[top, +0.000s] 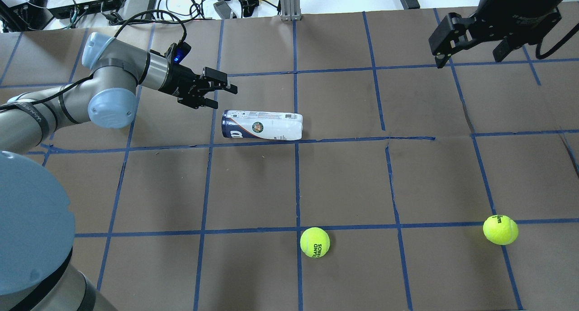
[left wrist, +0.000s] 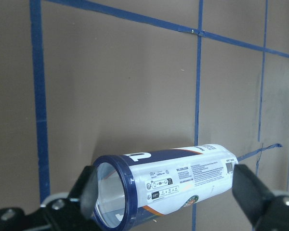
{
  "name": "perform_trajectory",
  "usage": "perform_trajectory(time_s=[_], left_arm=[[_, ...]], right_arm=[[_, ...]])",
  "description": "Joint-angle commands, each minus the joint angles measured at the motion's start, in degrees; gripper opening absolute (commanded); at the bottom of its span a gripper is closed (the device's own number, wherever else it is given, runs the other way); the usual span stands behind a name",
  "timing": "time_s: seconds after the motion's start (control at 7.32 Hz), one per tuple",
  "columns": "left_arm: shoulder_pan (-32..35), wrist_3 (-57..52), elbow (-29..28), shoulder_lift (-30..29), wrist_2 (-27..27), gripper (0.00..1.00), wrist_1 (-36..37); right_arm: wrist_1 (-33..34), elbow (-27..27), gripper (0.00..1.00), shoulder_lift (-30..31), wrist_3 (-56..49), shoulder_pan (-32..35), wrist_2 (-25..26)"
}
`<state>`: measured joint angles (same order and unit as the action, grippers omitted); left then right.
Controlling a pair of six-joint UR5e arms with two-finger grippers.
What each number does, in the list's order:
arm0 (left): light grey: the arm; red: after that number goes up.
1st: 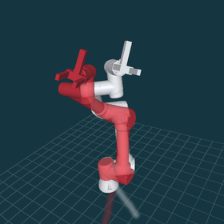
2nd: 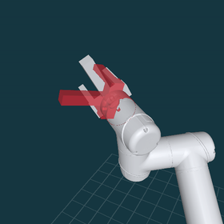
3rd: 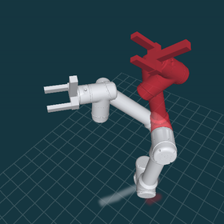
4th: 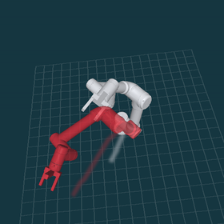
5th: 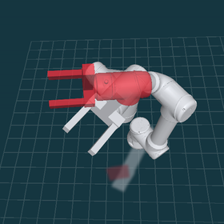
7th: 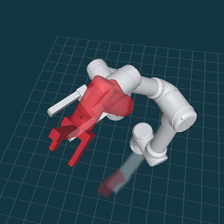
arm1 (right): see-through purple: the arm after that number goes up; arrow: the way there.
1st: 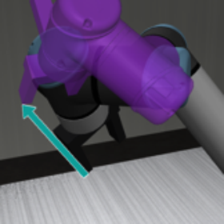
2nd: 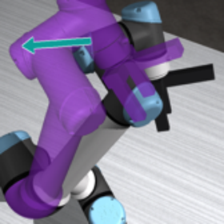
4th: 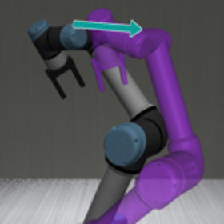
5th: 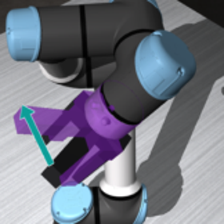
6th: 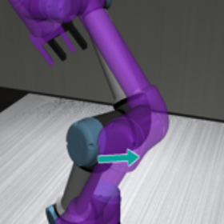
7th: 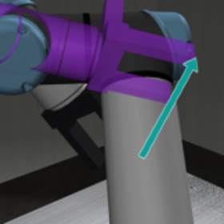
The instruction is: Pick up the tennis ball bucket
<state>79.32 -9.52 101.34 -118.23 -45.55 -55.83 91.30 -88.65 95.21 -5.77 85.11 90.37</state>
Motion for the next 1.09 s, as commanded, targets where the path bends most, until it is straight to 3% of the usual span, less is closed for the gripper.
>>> perform_trajectory(time_s=[0.0, 0.14, 0.55, 0.68, 0.96], left_arm=[[0.40, -0.32, 1.93, -1.12, 1.60, 1.00, -0.06], [0.49, -0.50, 2.80, -1.22, 1.43, 1.00, -0.06], [0.57, 0.29, 3.34, -1.22, 1.59, 1.00, -0.06], [0.66, 0.46, 3.34, -1.22, 1.60, 0.84, -0.06], [0.93, 2.03, 3.25, -1.22, 1.07, 0.00, -0.50]], right_arm=[[-3.99, 2.06, 1.00, 1.02, 4.60, 0.58, -0.80], [-9.33, 4.34, 1.00, 0.94, 6.10, 0.67, -5.16], [-8.33, 4.81, 1.00, -1.86, 10.24, 2.24, -2.66], [-8.24, 4.89, 1.00, -2.22, 13.47, 3.73, -2.57], [-5.53, 4.11, 1.00, -3.27, 14.82, 4.63, -2.39]])
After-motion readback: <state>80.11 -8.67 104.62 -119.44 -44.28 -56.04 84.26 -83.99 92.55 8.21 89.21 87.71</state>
